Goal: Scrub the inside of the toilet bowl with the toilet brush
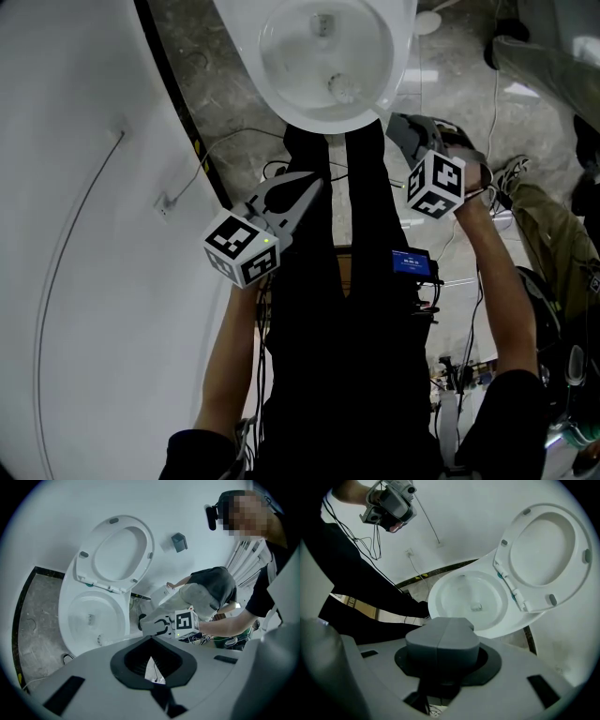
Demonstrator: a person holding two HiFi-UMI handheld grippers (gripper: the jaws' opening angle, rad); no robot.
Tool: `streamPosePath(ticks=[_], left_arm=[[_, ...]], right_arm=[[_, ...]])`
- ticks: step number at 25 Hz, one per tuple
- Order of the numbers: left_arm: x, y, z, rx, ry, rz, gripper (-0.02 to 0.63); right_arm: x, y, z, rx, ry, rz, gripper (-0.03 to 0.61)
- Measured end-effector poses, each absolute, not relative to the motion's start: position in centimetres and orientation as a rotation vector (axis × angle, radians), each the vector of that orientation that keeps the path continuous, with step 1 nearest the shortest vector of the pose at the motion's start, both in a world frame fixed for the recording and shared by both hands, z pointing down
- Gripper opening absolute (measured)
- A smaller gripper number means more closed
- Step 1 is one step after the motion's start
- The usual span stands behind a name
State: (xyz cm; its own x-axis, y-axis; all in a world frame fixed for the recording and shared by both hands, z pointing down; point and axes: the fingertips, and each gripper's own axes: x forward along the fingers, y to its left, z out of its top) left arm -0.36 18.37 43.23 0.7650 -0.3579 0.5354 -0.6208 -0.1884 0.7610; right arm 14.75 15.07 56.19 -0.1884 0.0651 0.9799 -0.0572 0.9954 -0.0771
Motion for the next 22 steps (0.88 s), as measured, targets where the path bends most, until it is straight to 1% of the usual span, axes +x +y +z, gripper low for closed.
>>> streamPosePath(ticks=[7, 22], left_arm=[[-0.7, 18.4, 43.3, 1.797, -0.765, 0.282, 0.009], [-1.2, 17.8, 43.3, 1.791, -0.77, 0.29, 0.01]], right_arm=[[16.2, 12.5, 56.4, 0.028, -1.682, 0.046, 0.161], [15.9, 5.2, 57.0, 0.043, -1.625, -0.12, 0.161]])
